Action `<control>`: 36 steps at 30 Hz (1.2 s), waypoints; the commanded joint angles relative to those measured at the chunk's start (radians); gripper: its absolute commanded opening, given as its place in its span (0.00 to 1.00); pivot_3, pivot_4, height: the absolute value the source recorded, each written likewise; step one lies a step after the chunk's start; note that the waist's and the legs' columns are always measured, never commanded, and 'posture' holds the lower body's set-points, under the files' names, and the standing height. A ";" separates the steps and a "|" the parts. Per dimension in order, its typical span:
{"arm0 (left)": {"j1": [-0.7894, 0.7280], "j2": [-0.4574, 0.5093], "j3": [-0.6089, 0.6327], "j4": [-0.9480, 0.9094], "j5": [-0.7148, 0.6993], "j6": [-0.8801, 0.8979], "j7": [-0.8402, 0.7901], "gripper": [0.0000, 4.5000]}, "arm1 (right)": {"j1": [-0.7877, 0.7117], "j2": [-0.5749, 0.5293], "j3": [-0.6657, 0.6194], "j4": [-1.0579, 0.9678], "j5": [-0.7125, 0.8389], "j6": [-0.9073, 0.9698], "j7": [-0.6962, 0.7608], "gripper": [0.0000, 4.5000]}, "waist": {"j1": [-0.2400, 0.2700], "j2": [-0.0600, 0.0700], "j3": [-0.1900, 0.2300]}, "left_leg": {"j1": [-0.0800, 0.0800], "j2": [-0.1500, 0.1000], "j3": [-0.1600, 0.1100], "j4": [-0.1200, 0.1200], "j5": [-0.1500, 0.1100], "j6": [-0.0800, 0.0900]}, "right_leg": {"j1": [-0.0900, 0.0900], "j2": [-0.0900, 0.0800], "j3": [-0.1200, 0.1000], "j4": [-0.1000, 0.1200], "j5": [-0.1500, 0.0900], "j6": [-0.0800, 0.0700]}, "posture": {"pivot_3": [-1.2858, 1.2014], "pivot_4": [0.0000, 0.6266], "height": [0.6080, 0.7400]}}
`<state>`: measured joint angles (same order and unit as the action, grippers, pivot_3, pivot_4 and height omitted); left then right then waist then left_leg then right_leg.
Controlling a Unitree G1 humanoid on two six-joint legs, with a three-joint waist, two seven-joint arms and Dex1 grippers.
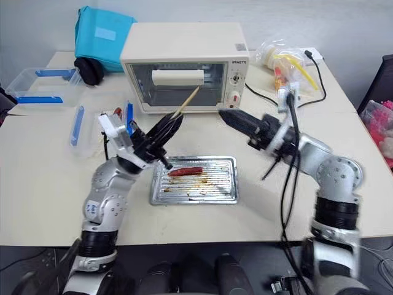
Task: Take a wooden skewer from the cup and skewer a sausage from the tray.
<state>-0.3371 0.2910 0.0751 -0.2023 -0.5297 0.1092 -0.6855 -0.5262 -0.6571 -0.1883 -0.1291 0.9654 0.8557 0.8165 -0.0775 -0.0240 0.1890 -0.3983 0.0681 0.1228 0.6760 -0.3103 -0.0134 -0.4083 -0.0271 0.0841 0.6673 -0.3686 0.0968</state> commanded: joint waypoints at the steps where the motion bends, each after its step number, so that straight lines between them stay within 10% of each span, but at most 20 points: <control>1: 0.096 0.120 0.109 -0.028 -0.044 0.013 -0.090 0.00 | 0.139 -0.107 0.086 -0.011 -0.248 -0.344 0.311 0.92 | -0.006 0.000 0.000 | 0.000 0.000 0.000 -0.002 0.000 0.000 | 0.000 0.000 0.000 -0.002 0.000 0.000 | 0.52 0.24 1.00; 11: 0.343 0.240 0.356 -0.079 -0.104 0.051 -0.057 0.00 | 0.317 -0.103 0.059 0.231 -0.475 -0.881 0.511 0.99 | -0.003 -0.002 0.001 | 0.029 -0.001 0.000 -0.011 -0.002 0.000 | 0.031 -0.001 -0.001 -0.012 0.000 0.000 | 0.52 0.24 1.00; 21: 0.379 0.224 0.387 -0.109 -0.121 0.076 0.011 0.00 | -0.044 -0.015 0.356 0.056 -0.526 -0.453 0.412 0.99 | -0.011 -0.002 0.001 | 0.031 0.000 -0.002 -0.012 -0.002 -0.001 | 0.031 -0.002 -0.002 -0.011 0.000 0.000 | 0.52 0.24 1.00; 36: 0.392 0.195 0.367 -0.158 -0.116 0.095 0.065 0.00 | -0.333 0.360 0.669 0.418 -0.891 -0.514 0.266 0.99 | -0.008 -0.003 0.001 | 0.027 -0.002 -0.003 -0.010 -0.003 -0.001 | 0.028 -0.012 -0.025 -0.009 -0.001 -0.003 | 0.52 0.24 1.00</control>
<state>0.0505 0.4847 0.4272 -0.3123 -0.6297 0.2091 -0.6250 -0.8448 -0.3029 0.4865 0.2869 0.0868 0.3671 1.0879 -0.0851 -0.0267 0.1899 -0.3715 0.0655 0.1199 0.6657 -0.3133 -0.0142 -0.3804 -0.0401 0.0583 0.6585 -0.3699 0.0941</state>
